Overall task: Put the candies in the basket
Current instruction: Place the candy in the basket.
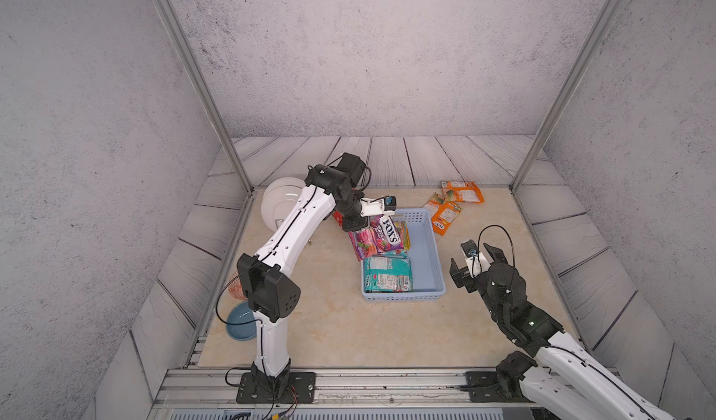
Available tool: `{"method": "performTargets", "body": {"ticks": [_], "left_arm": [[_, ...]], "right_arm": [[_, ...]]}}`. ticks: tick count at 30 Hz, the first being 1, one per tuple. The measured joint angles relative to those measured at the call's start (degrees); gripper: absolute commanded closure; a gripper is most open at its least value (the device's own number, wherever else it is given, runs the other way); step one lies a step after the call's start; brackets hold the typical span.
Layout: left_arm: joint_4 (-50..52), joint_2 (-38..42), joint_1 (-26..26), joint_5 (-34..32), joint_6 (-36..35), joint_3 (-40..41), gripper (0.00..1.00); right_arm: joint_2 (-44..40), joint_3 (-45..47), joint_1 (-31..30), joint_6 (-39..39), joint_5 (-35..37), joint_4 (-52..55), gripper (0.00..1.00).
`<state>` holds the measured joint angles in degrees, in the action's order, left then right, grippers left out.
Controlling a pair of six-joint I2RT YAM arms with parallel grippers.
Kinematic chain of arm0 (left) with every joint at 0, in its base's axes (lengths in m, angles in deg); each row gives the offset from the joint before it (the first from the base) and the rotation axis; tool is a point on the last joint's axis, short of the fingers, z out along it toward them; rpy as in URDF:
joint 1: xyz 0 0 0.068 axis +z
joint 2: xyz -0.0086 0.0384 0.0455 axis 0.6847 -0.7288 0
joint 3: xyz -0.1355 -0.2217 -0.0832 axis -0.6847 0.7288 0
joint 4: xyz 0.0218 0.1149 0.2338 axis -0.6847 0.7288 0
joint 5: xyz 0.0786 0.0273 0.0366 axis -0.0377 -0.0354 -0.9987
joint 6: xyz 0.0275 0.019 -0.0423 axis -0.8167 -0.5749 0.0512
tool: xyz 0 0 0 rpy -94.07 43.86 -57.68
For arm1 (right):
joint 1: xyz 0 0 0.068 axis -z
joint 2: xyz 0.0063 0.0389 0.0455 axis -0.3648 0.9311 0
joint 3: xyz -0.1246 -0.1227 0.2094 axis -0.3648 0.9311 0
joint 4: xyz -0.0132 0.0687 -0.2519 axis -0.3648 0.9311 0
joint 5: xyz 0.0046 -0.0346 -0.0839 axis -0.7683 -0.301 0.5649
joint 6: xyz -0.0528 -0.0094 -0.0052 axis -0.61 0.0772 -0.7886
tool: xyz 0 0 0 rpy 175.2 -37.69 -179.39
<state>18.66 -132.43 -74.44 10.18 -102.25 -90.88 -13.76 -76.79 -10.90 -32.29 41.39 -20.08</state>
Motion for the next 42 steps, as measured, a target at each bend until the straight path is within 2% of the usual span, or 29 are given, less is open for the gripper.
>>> {"method": "performTargets", "body": {"ticks": [4,15,24,32,42], "left_arm": [[3.1,-4.4,-3.3,-1.2,0.0,-4.0,1.0],[6.3,-9.4,-10.1,-4.6,-0.5,-4.9,1.0],[7.6,-13.4,-11.3,-7.0,-0.5,-5.1,1.0],[9.4,-14.7,-12.3,-6.4,-0.5,-5.0,1.0],[8.6,-14.7,-13.3,-5.6,-0.1,-0.5,0.88]], "right_arm": [[-0.6,0.0,0.0,-0.3,0.2,-0.4,0.01],[-1.6,0.5,0.0,-0.5,0.2,-0.7,0.01],[-1.9,0.6,0.0,-0.6,0.1,-0.7,0.01],[-1.9,0.8,0.0,-0.9,0.1,-0.8,0.01],[-1.9,0.9,0.0,-1.1,0.3,-0.8,0.01]]}}
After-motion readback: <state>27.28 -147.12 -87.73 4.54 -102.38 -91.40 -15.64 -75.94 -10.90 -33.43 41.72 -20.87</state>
